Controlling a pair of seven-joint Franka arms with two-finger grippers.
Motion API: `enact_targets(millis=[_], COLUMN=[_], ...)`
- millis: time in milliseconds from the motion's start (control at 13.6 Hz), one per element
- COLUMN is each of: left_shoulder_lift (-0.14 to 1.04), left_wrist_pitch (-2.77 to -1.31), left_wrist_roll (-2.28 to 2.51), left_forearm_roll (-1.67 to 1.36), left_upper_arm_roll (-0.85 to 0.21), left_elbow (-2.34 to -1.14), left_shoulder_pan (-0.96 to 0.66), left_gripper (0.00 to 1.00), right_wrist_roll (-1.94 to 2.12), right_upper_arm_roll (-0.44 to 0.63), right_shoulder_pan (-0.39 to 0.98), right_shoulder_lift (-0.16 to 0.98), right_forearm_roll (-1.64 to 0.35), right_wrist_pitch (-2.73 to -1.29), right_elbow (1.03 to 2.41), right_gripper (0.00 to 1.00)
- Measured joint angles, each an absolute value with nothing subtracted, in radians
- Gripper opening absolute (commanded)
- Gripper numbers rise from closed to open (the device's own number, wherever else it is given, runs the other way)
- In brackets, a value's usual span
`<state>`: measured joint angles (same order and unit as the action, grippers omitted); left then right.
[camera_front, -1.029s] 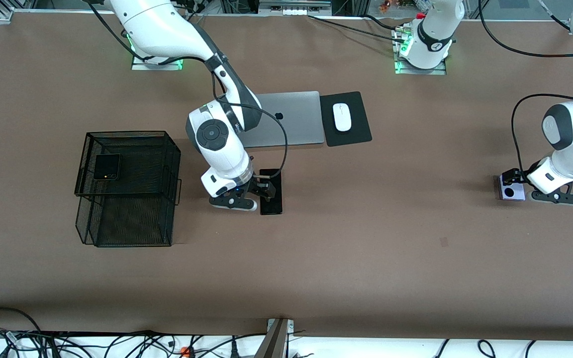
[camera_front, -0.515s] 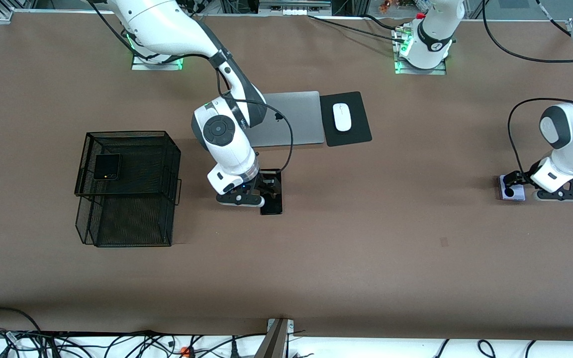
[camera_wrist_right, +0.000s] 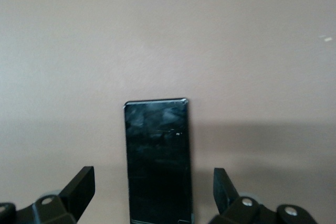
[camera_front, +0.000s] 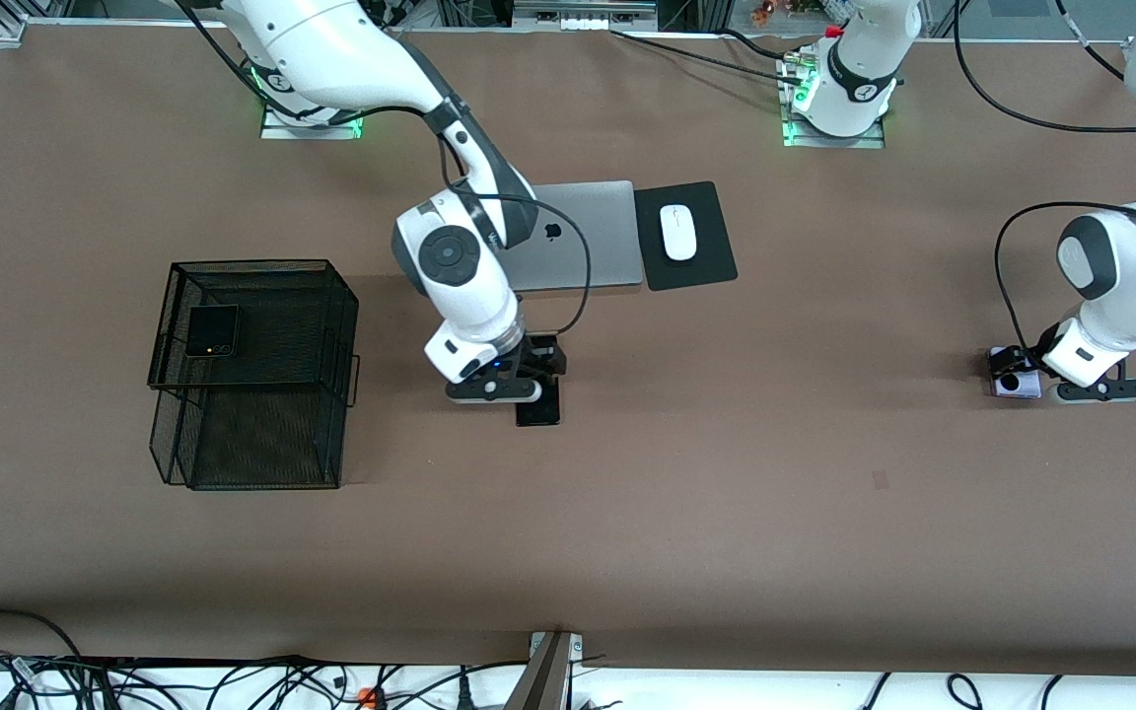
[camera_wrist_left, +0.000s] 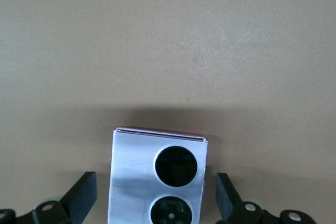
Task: Place phones with both arms
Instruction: 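Grasp the slab phone with the right gripper while the left gripper grasps the lavender phone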
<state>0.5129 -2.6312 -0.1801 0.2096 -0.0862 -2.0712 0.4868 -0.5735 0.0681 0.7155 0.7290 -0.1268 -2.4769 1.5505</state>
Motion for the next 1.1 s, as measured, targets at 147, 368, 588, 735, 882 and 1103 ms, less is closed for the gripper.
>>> enact_targets(millis=[147,368,588,735,882,1103], left_shoulder_lift=[0.527,0.536,0.537,0.537,0.539,0.543], left_wrist_pitch=[-2.640,-2.644,-2.644,-2.644,-2.644,-2.644], left_wrist_roll=[-0.180,-0.202,-0.240,-0.267,-0.315,-0.382], left_forearm_roll=[0.210,0.212,0.212,0.212,0.212,0.212], left_upper_arm_roll=[-0.087,-0.090,-0.090,-0.090,-0.090,-0.089], left_elbow=[-2.071,-2.071,-2.071,-2.071,-2.071,-2.066], left_shoulder_pan=[0.485,0.484,0.484,0.484,0.486,0.487], left_gripper=[1.00,1.00,1.00,1.00,1.00,1.00], right_wrist_roll=[-0.554,-0.468,-0.439,-0.439,-0.438,-0.438], right_upper_arm_roll=[0.068,0.074,0.077,0.077,0.077,0.077], right_shoulder_pan=[0.738,0.741,0.740,0.740,0.740,0.741], right_shoulder_lift=[0.771,0.819,0.823,0.824,0.828,0.839], right_forearm_roll=[-0.126,-0.118,-0.085,-0.050,-0.038,-0.037], right_wrist_pitch=[-2.508,-2.521,-2.521,-2.521,-2.521,-2.521], right_elbow=[1.539,1.505,1.497,1.496,1.496,1.496], right_gripper=[1.00,1.00,1.00,1.00,1.00,1.00])
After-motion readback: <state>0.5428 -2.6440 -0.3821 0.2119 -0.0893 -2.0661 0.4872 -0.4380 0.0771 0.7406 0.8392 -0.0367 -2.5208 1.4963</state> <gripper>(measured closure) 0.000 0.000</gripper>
